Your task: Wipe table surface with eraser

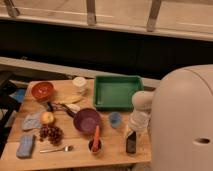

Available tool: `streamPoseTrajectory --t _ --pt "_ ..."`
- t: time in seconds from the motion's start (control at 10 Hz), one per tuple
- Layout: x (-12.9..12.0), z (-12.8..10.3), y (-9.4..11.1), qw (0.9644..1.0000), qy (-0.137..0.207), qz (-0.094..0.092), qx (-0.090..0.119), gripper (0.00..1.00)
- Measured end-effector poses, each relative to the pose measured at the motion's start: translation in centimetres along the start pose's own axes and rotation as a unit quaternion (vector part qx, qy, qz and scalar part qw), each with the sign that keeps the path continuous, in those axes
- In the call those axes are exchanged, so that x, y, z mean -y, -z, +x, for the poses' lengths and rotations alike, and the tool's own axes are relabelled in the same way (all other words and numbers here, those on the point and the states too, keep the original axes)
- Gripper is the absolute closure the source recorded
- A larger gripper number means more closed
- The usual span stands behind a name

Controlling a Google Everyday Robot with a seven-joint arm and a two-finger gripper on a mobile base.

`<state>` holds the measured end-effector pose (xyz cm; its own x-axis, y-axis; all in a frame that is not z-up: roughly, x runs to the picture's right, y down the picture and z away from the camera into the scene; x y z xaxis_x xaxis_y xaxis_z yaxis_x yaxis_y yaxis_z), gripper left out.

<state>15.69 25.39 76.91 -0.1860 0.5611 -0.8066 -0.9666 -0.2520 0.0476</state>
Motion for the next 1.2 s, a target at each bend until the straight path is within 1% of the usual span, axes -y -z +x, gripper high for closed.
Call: streamPoseTrajectory --t 0.1,0.3,0.4,0.5,0.6,0.7,0.9,1.0,1.1,1.2 --pt "0.6 -1.5 0.8 0.9999 -0.005 0.006 0.010 1.00" --pt "0.7 -3.8 1.7 0.9997 -0.004 0.010 0.021 1.00" --pt "0.5 -4.5 2.0 0.9997 0.000 0.009 0.024 1.00" --pt "0.2 -4.6 2.1 0.9996 0.006 0.007 0.025 1.00" --pt "-0.6 -4.3 2.2 0.9995 0.017 0.002 0.027 1.00" --pt "-1.3 -3.5 2.2 0.9992 0.028 -0.006 0.028 1.00" --pt "-2.4 -1.8 2.0 0.9984 0.050 -0.014 0.023 1.00" --pt "-3.1 -0.9 1.5 0.9978 0.063 -0.013 0.016 1.00" --pt "-3.4 -0.2 1.0 0.9975 0.070 -0.007 0.008 1.00" --pt "-3.0 0.1 0.5 0.9977 0.068 0.007 0.003 1.00"
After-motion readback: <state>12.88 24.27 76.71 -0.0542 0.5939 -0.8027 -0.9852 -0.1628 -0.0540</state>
